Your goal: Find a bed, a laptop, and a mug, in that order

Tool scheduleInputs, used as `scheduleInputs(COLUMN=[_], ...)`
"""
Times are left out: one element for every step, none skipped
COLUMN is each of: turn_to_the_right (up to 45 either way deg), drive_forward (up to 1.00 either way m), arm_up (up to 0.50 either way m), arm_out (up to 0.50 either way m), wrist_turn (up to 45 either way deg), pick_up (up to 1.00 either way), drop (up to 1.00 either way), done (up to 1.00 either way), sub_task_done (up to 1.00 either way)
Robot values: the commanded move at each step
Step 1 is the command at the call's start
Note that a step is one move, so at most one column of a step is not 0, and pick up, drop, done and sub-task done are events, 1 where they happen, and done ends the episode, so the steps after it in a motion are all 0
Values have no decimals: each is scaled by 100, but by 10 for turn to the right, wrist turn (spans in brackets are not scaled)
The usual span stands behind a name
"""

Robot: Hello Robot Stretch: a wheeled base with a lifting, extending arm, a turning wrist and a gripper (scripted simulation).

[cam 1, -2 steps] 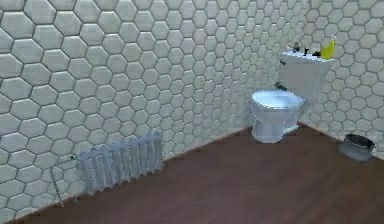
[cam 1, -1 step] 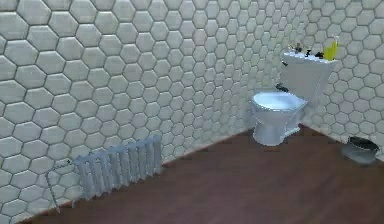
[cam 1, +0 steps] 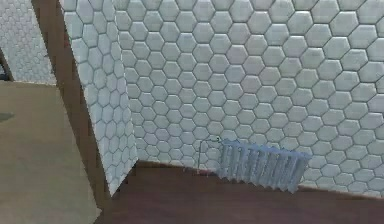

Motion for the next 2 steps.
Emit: scheduleInputs(turn_to_the_right=[-420, 0], drive_forward=[0, 60], arm_up=[0, 0], arm_out=[0, 0], wrist_turn=[0, 0], pick_up=[0, 0], drop=[0, 0], done=[0, 0], sub_task_done=[0, 0])
